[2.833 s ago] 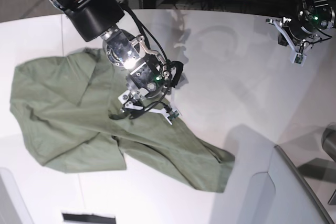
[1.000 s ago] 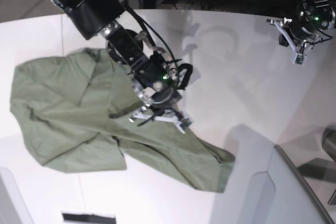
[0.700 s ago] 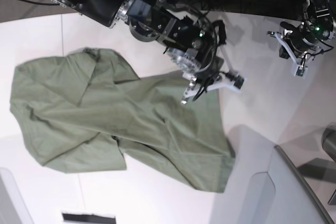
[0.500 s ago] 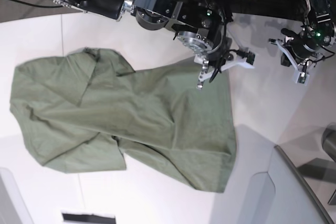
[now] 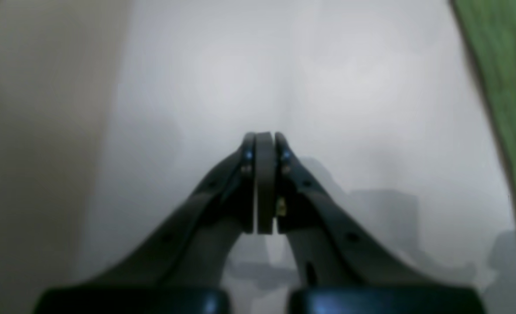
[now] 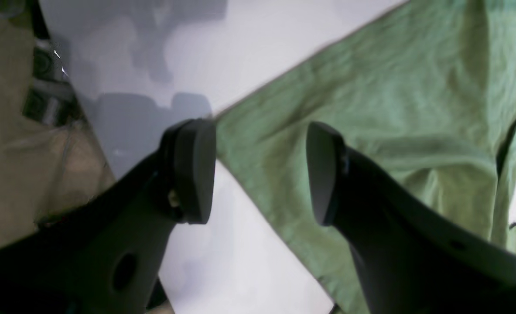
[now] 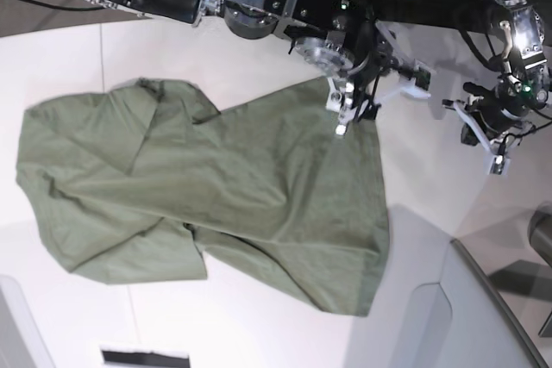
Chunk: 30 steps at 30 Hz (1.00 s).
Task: Layout the t-shirt on the table in an organized manner, then fold the t-shirt properly
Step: 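Release the fabric and raise the right gripper toward the shirt's hem, then grasp the shirt edges with both grippers and pull them apart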
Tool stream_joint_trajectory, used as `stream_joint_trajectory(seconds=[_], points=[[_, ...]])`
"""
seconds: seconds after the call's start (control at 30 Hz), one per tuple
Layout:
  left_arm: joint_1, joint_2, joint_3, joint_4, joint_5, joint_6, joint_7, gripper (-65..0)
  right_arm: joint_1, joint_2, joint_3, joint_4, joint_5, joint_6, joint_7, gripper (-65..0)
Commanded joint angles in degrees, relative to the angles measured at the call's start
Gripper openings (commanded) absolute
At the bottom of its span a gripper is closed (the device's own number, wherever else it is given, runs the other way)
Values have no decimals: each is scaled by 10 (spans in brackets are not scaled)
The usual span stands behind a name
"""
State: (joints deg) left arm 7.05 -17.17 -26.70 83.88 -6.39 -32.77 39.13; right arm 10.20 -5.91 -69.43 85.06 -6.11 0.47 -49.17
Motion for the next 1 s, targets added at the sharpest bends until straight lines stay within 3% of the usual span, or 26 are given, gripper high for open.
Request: stream_joint_trajectory(seconds=[0.0, 0.1, 0.2, 0.27, 0.37, 0.63, 0.73, 0.97], points=[[-6, 1, 3, 36, -9, -8, 5, -650, 11, 2, 45, 19, -15, -8, 9, -351], [-5, 34, 51, 101, -9, -33, 58, -650, -7, 7, 169, 34, -12, -8, 9, -426], [1, 68, 107, 147, -9, -41, 81, -650, -29, 5, 292, 37, -11, -7, 7, -650], [1, 87, 136, 145, -8, -39, 83, -650, -44, 5, 356, 39, -11, -7, 11, -621], [7, 102, 165, 113, -5, -38, 81, -650, -56, 8, 427, 38, -11, -7, 11, -650], [14, 97, 198, 14, -4, -38, 55, -650, -77, 9, 591, 38, -11, -6, 11, -650], [14, 81, 200, -32, -4, -38, 21, -650, -80, 9, 627, 44, -11, -5, 11, -650], [14, 38, 200, -78, -4, -38, 10, -650, -81, 9, 691, 50, -11, -5, 11, -650]])
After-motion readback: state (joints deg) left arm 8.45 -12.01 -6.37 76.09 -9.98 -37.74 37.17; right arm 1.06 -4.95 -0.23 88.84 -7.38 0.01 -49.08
